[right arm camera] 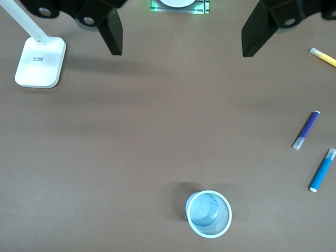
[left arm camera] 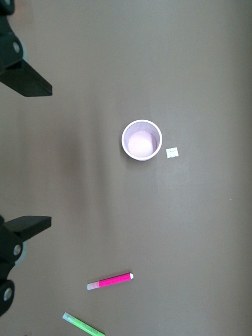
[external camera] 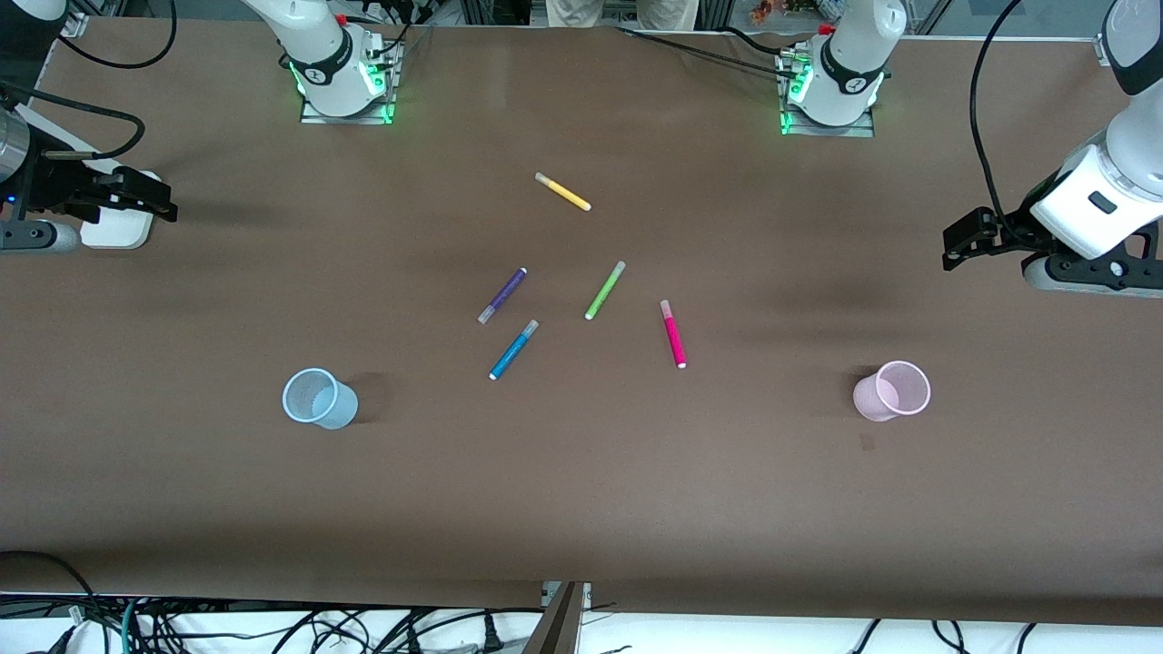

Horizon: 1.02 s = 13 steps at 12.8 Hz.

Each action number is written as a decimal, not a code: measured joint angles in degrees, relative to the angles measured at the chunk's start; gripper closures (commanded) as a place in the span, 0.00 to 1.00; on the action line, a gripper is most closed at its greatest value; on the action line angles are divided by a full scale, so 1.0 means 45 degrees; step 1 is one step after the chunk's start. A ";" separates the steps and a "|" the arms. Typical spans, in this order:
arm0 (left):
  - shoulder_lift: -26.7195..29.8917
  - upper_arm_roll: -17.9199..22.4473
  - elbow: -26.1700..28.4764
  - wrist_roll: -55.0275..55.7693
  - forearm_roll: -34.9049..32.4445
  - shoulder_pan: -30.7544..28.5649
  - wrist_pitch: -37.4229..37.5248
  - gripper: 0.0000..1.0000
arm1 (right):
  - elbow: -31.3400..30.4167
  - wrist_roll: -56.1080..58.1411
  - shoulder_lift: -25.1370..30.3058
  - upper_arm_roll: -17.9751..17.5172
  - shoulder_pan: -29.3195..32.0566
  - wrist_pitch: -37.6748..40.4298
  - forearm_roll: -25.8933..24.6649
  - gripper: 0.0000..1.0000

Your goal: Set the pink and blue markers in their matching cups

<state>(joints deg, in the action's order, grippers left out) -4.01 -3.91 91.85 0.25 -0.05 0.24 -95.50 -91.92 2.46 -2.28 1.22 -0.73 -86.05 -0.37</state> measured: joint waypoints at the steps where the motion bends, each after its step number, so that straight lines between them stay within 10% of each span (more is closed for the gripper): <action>1: 0.0000 -0.0008 -0.0014 -0.0004 0.0000 0.0006 0.0022 0.00 | 0.0000 -0.0045 0.0000 -0.0009 -0.0004 0.0005 0.0000 0.00; 13: 0.0000 -0.0077 -0.0042 -0.0004 0.0000 0.0026 0.0047 0.00 | 0.0000 -0.0352 -0.0246 -0.0103 -0.0033 0.0119 0.0000 0.00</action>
<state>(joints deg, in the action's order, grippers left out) -4.01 -4.26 91.66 0.23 -0.05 0.36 -95.29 -91.92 0.88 -3.39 0.75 -0.88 -85.52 -0.37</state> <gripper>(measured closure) 0.000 0.000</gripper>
